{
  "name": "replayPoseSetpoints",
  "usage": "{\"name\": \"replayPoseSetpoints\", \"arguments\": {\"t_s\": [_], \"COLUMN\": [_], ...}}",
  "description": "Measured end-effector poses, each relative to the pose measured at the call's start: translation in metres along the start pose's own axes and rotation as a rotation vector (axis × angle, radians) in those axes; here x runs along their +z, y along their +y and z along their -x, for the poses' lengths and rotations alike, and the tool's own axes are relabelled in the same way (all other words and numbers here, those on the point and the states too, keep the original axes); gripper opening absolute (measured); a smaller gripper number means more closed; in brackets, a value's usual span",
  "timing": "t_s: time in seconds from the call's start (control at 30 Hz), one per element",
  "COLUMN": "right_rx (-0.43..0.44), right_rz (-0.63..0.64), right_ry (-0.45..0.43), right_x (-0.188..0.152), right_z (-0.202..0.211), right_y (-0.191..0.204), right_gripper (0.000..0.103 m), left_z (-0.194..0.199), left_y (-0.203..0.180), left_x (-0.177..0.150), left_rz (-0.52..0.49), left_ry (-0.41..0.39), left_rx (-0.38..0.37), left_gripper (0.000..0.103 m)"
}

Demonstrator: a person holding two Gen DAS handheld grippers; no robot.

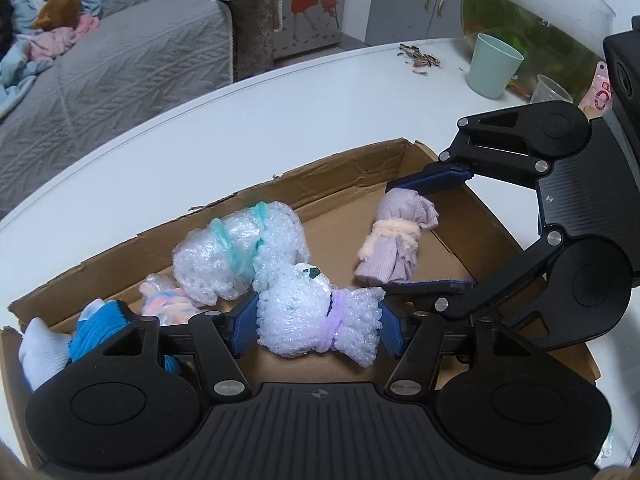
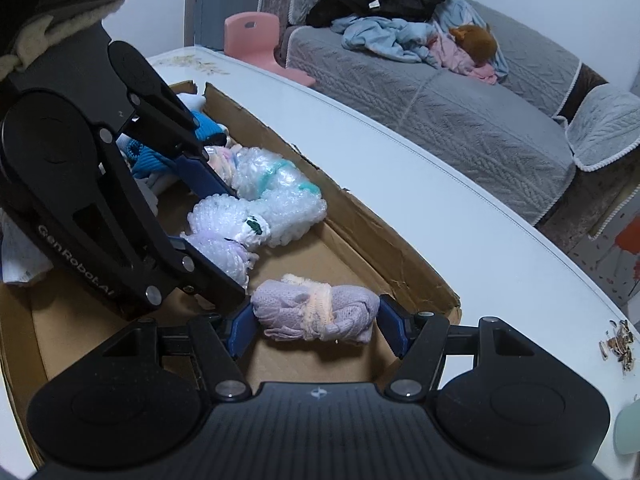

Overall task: Organize objects
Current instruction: 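Lower both socks into the tray and open both grippers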

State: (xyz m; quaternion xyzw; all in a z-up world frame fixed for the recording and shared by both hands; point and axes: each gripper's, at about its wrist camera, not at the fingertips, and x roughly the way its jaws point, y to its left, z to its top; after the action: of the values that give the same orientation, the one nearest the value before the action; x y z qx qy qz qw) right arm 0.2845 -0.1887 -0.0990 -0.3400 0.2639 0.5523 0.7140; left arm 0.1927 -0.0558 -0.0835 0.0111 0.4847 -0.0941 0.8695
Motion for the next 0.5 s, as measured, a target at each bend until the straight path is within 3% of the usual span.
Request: {"name": "replayPoseSetpoints", "arguments": {"t_s": [0.3, 0.37, 0.5], "right_rx": [-0.005, -0.005, -0.023], "right_rz": [-0.012, -0.017, -0.013], "right_ry": [-0.005, -0.009, -0.01], "right_x": [-0.0013, -0.0011, -0.0003], "right_z": [0.0022, 0.0029, 0.0025], "right_y": [-0.0034, -0.0046, -0.004], "right_gripper": [0.06, 0.06, 0.062], "left_z": [0.0004, 0.0014, 0.0033], "left_y": [0.0027, 0.0046, 0.008], "left_x": [-0.0028, -0.0016, 0.0], "left_rz": [0.021, 0.039, 0.065], "left_ry": [-0.002, -0.008, -0.002], "left_rx": [0.027, 0.045, 0.033], "left_gripper": [0.07, 0.076, 0.077]}}
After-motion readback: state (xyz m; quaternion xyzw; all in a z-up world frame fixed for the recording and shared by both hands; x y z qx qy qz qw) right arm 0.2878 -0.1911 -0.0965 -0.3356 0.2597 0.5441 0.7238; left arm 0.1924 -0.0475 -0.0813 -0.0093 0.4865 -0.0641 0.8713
